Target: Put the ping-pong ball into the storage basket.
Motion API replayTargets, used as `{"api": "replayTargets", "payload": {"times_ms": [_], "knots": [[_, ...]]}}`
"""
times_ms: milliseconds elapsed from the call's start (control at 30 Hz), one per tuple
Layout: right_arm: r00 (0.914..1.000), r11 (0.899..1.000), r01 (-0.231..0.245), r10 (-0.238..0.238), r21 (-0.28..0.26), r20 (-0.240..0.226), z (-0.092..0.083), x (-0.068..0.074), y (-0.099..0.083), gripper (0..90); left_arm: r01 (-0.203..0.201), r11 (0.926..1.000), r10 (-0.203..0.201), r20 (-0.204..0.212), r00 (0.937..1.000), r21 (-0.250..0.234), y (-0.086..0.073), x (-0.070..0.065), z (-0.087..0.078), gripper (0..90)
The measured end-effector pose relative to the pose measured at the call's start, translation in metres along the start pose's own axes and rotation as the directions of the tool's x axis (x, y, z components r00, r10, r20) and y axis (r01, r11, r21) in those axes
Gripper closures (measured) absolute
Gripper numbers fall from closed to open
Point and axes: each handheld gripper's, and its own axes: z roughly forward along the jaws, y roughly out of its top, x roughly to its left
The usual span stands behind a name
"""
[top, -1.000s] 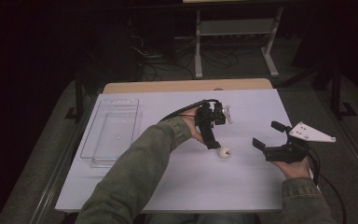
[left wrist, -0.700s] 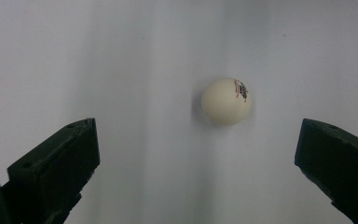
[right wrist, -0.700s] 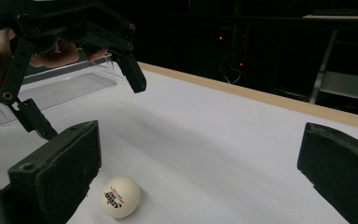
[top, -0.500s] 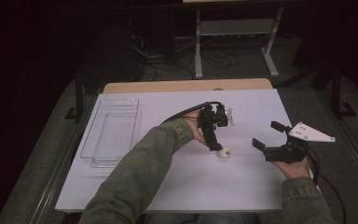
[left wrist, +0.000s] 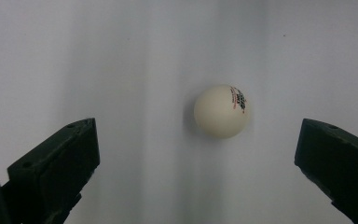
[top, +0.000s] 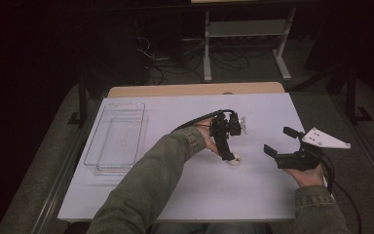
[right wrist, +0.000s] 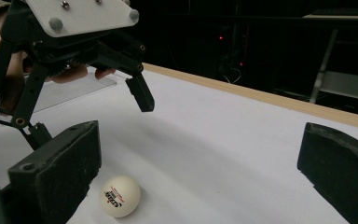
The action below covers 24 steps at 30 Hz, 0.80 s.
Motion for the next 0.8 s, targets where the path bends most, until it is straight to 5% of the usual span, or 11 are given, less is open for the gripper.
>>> {"api": "replayTargets", "payload": {"times_ms": [800], "knots": [[1.0000,1.000,-0.007,0.006,0.001,0.002,-0.001,0.001,-0.001,0.0,0.012,0.9999,-0.012,0.029,0.9995,0.000,0.004,0.000,0.020,0.0]]}}
